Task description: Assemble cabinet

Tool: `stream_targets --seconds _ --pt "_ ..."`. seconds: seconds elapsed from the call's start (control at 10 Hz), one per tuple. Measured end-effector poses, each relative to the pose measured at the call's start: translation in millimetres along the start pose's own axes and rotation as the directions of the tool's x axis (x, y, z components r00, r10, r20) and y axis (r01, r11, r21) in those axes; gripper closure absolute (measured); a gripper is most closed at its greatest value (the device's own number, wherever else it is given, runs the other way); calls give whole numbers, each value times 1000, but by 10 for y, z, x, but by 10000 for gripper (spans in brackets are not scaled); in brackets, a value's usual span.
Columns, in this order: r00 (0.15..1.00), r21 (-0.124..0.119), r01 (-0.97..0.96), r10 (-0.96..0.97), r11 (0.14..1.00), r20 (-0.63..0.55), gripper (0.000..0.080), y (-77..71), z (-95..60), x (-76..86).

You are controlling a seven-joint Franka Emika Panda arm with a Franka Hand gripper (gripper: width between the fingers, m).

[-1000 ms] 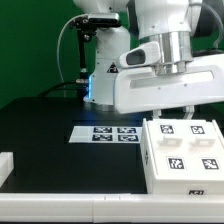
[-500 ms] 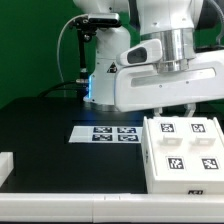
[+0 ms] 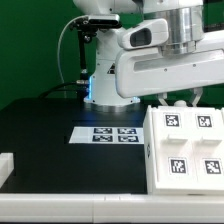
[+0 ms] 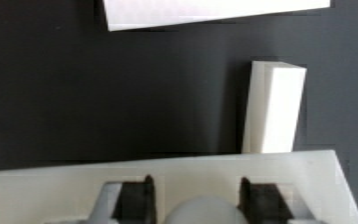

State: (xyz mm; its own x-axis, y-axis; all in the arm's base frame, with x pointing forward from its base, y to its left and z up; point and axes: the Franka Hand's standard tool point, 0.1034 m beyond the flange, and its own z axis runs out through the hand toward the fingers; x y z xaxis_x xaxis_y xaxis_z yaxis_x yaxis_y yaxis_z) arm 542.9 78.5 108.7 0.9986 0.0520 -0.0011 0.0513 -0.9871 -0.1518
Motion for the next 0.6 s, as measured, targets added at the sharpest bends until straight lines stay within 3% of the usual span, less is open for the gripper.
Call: stream_targets --seconds 0.3,0.5,0.6 --pt "1000 -1 -4 4 1000 14 580 26 -6 -51" --pt "999 1 -5 5 1000 43 580 27 -147 -110" --pt "998 5 -8 8 1000 56 580 39 -214 -47"
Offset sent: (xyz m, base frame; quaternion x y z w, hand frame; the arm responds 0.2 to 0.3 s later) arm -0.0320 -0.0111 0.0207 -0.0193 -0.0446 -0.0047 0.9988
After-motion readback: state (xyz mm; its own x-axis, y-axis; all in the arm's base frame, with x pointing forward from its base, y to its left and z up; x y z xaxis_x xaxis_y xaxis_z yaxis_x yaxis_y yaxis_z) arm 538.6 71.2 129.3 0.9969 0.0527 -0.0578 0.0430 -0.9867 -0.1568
